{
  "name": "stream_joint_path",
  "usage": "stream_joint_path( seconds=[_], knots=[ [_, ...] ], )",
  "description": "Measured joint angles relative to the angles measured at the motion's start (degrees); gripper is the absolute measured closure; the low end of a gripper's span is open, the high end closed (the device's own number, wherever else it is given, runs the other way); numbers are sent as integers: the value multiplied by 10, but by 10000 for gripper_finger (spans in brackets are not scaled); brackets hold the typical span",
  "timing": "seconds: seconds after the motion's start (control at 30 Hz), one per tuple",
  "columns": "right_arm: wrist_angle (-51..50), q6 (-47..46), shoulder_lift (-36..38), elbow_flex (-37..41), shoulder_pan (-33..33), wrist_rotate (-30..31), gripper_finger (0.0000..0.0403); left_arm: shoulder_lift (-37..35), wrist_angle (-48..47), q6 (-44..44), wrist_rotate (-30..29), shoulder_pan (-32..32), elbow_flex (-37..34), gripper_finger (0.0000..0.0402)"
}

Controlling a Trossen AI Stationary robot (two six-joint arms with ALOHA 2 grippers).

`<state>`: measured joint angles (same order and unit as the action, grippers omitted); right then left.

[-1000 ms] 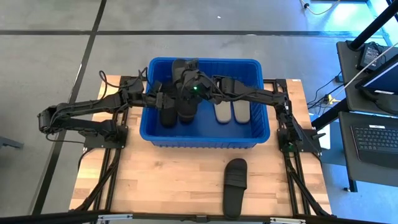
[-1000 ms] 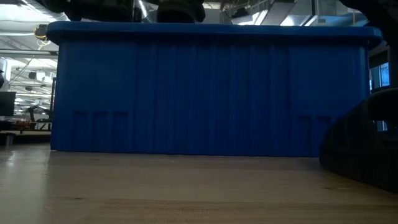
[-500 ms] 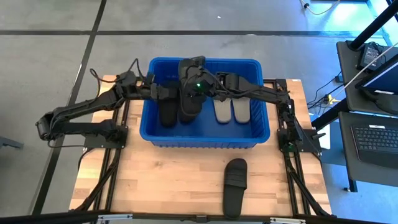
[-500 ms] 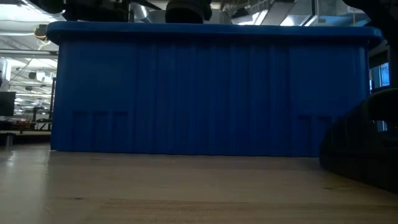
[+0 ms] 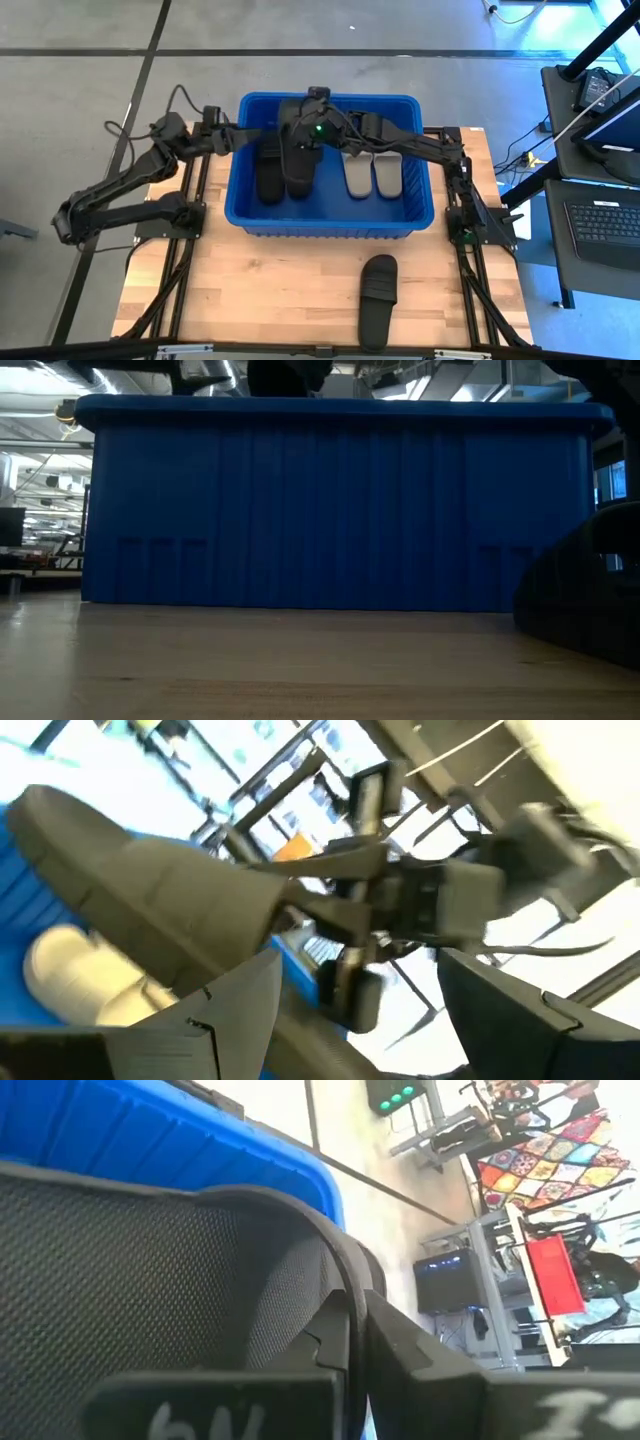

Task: Pick and place slides into bin
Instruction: Put the black slipper into the blue container

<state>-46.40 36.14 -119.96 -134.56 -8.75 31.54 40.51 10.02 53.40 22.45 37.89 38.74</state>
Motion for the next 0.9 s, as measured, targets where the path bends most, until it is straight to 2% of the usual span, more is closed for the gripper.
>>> stream_joint_path(
  seconds=[0.43,0.57,0.9],
  knots=[
    [-8,-16,-77,0,-3,-5,386,-59,-4,-33,-4,0,0,140],
    [-23,-31,-96,0,-7,13,386,-62,-5,-45,2,0,0,140],
    [-42,-61,-108,0,-19,14,386,-62,-16,-75,15,-1,-1,140]
  ],
)
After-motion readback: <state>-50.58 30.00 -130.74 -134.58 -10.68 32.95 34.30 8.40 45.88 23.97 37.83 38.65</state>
